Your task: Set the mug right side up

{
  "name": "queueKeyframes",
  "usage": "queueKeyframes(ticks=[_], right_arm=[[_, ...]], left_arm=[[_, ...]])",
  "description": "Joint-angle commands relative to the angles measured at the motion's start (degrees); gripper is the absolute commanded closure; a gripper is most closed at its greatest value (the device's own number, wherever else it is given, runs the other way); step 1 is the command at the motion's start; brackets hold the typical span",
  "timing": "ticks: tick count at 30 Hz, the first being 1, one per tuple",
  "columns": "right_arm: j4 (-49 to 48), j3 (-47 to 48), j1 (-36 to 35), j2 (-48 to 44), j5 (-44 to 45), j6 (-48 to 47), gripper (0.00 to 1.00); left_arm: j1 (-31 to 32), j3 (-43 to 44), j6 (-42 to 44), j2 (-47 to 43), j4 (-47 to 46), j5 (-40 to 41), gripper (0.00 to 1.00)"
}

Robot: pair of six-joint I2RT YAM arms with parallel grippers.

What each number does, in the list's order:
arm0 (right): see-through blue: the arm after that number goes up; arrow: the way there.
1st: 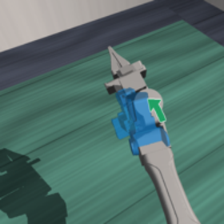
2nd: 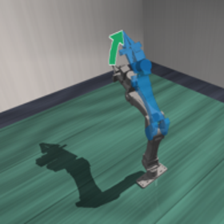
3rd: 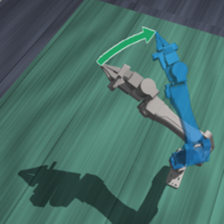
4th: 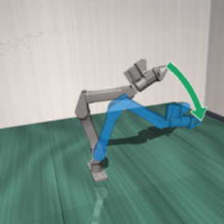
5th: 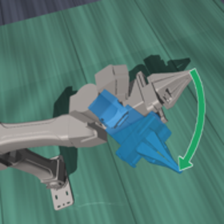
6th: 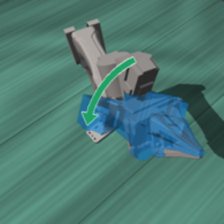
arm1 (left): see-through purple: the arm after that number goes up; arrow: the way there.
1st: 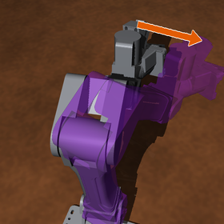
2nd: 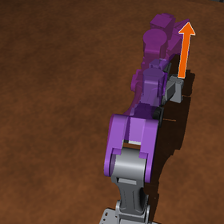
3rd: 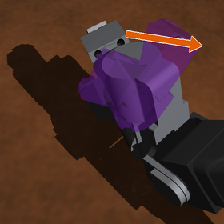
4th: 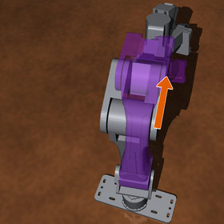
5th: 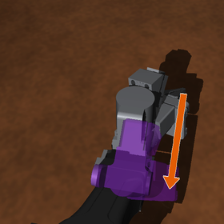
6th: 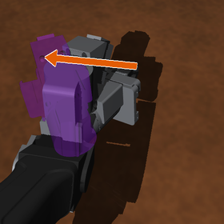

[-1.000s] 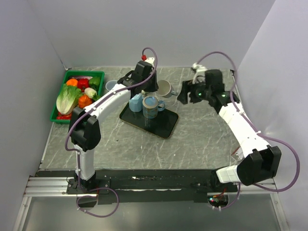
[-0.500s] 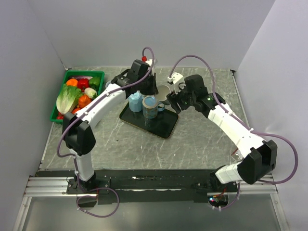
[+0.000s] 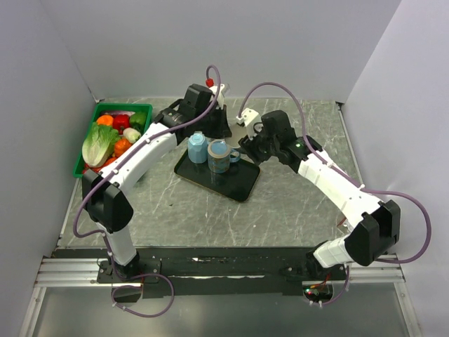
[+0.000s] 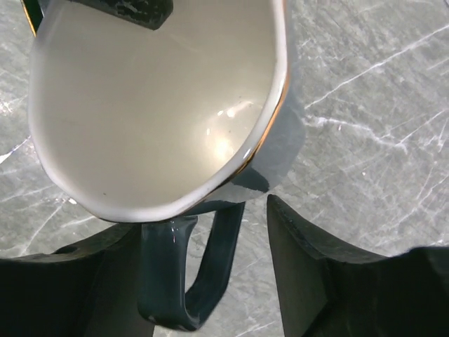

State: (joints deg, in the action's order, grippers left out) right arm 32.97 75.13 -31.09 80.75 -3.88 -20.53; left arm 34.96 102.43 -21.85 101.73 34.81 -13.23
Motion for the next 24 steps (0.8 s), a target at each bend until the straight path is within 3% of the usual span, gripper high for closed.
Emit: queueKeyframes(ticks=[1, 2, 5, 6, 11, 13, 17, 20, 24], right_arm=[[-2.7, 3.5, -0.9, -1.8, 1.2, -1.1, 0.45], [-2.6, 3.6, -0.9, -1.7, 1.3, -1.2, 0.48], [0.0, 5.5, -1.2, 0.4, 3.4, 0.4, 0.82], [0.8, 7.1, -1.3, 1.9, 3.8, 0.8, 1.00], [-0.3, 6.6, -1.8, 2.7, 7.8, 1.7, 1.00], [-2.9, 5.2, -1.8, 1.6, 9.0, 2.2, 1.00], [-9.7, 1.9, -1.5, -1.3, 12.2, 3.8, 1.00], [-13.6, 0.7, 0.1, -1.0, 15.1, 6.3, 1.00], [-19.7, 0.9, 1.9, 2.4, 15.9, 9.2, 1.00]], left_arm=[[0.2, 0.8, 0.0, -3.9, -4.7, -1.7, 0.99], [0.2, 0.7, 0.0, -4.0, -4.7, -1.8, 0.99], [0.2, 0.8, -0.1, -4.3, -5.1, -2.1, 0.99], [0.2, 0.8, -0.1, -4.3, -5.0, -1.6, 0.99], [0.0, 1.9, -0.7, -3.5, -3.7, -0.4, 0.95], [0.1, 2.0, -1.4, -3.6, -4.0, 0.3, 0.52], [-0.1, 1.2, -2.7, -5.1, -6.1, 2.9, 0.05], [-2.0, 1.0, -5.8, -6.0, -5.8, 8.2, 0.04], [-8.0, -2.5, -13.6, -7.9, -5.7, 8.2, 0.04]])
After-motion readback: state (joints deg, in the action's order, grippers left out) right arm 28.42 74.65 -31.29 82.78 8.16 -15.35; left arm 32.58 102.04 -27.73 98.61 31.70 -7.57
